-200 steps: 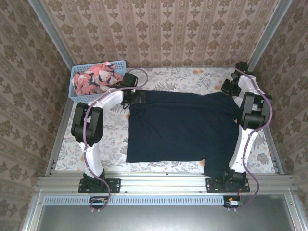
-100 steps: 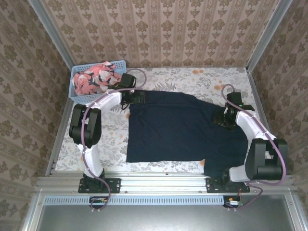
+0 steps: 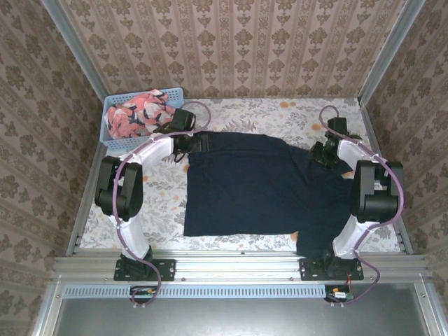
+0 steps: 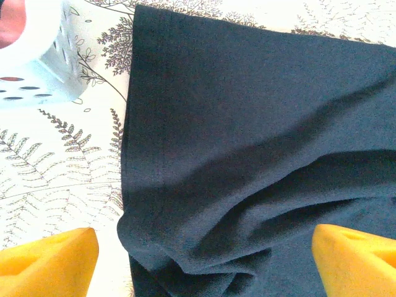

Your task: Fold and stack the mixed laundry pile

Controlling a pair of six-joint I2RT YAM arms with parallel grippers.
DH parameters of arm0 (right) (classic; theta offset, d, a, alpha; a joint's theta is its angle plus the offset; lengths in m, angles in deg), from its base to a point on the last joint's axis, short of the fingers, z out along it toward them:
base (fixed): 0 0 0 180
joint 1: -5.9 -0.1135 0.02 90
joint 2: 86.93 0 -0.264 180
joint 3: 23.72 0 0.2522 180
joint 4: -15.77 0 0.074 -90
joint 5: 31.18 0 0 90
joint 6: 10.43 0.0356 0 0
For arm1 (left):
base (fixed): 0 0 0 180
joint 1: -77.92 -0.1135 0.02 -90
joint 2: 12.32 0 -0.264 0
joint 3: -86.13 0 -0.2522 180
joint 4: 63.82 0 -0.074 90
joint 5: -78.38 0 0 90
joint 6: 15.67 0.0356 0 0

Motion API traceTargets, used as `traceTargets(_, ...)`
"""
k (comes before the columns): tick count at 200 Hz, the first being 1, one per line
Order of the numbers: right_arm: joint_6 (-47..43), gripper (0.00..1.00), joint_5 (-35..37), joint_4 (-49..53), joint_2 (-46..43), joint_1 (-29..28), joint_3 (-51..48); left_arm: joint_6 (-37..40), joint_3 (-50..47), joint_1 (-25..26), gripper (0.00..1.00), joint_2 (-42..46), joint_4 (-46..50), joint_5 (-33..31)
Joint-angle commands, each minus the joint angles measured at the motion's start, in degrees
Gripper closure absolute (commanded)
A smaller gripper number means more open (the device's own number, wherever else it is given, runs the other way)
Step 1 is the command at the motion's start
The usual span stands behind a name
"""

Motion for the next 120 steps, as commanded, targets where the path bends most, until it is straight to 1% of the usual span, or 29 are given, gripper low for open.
traceTargets(1, 0.35, 0.54, 1.67, -0.83, 1.60, -0.39, 1.26, -0.65, -0.57, -0.27, 0.10, 1.52, 0.88, -0.37)
traceTargets(26, -1.02, 0.51, 5.90, 0.03, -2.06, 0.10, -0.07, -1.11, -0.74, -0.14, 0.10, 1.86, 1.09, -0.41)
traceTargets(46, -2.12, 0.51, 7.56, 1.20, -4.63, 2.29, -1.23, -1.34, -0.96, 0.03, 0.10, 1.95, 1.05, -0.59)
traceTargets(63, -2.54, 0.51, 5.44, 0.25, -5.13, 5.81, -2.66, -1.45, -0.83, 0.18, 0.10, 1.71, 1.03, -0.68)
traceTargets(75, -2.20, 0.52, 3.73, -0.26, -4.86, 7.09, -2.96, -1.44, -0.54, 0.46, 0.10, 1.36, 1.21, -0.68)
traceTargets(120, -2.09, 0.55, 0.31, -2.56, -2.87, 7.78, -4.27, -1.49, -0.08, 0.92, 0.10, 0.99, 1.42, -0.68)
